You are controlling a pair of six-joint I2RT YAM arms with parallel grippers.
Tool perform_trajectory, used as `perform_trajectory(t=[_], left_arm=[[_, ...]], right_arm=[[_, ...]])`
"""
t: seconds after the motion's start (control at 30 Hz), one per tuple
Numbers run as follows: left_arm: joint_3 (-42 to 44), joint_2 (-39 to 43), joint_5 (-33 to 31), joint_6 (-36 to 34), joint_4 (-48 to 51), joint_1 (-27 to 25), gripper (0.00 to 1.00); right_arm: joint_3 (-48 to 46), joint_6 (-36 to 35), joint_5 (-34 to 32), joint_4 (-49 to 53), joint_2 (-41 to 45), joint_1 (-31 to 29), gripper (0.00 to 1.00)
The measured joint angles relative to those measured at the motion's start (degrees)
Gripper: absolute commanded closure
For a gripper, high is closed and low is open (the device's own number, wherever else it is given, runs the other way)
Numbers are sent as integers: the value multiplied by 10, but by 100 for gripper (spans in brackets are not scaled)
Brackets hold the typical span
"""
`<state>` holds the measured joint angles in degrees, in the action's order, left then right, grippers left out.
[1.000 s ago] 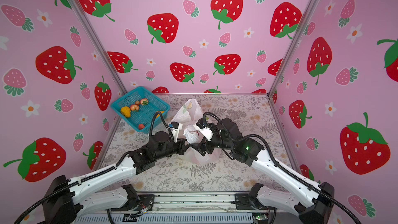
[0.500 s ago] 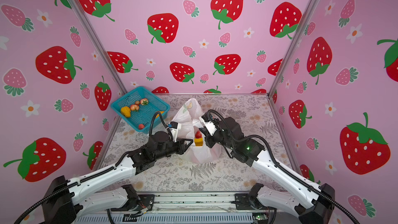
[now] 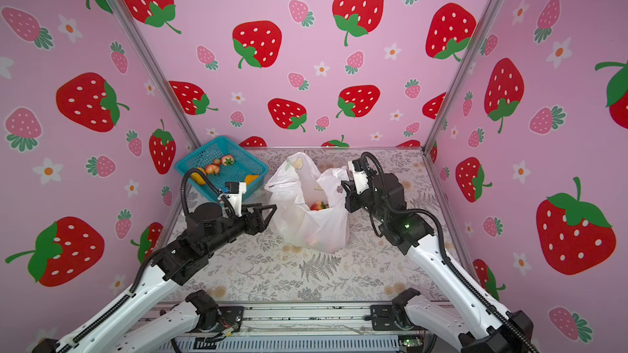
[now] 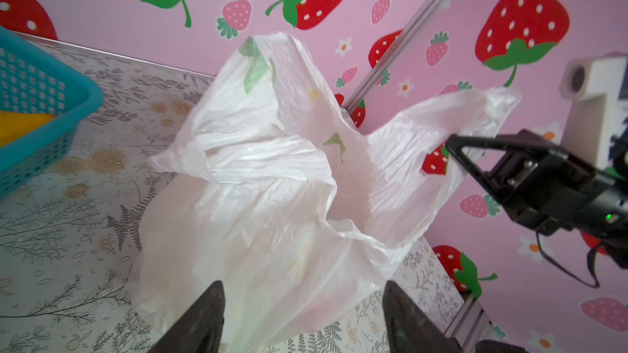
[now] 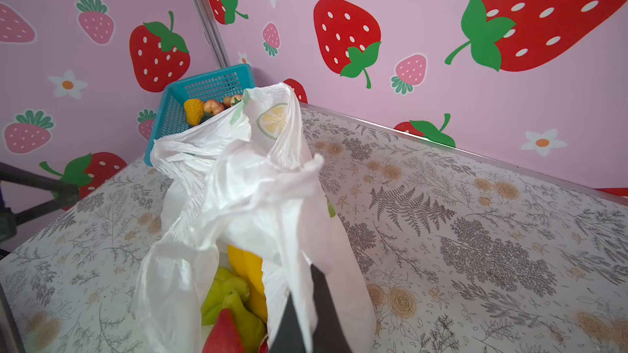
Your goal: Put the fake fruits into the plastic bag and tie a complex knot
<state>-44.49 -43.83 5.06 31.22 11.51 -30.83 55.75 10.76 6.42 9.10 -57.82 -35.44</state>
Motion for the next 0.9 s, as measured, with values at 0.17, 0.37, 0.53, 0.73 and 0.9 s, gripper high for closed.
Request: perform_trajectory(t=[0.17, 0.37, 0.53, 0.73, 0.9], left_arm=[[-49, -44, 86, 40, 23, 143, 21], [-68, -180, 209, 105, -12, 224, 21], [-68, -235, 264, 138, -48, 218, 20], [-73, -251, 284, 143, -81, 201, 24], [-86, -282, 283, 135, -86, 192, 46]], right_arm=[[-3, -1, 10, -10, -7, 2, 96], [-10, -3, 16, -19, -12, 4, 96], [-14, -3, 18, -26, -12, 6, 96], [-22, -3, 19, -28, -12, 7, 95], [-23, -3, 23, -30, -15, 10, 95]])
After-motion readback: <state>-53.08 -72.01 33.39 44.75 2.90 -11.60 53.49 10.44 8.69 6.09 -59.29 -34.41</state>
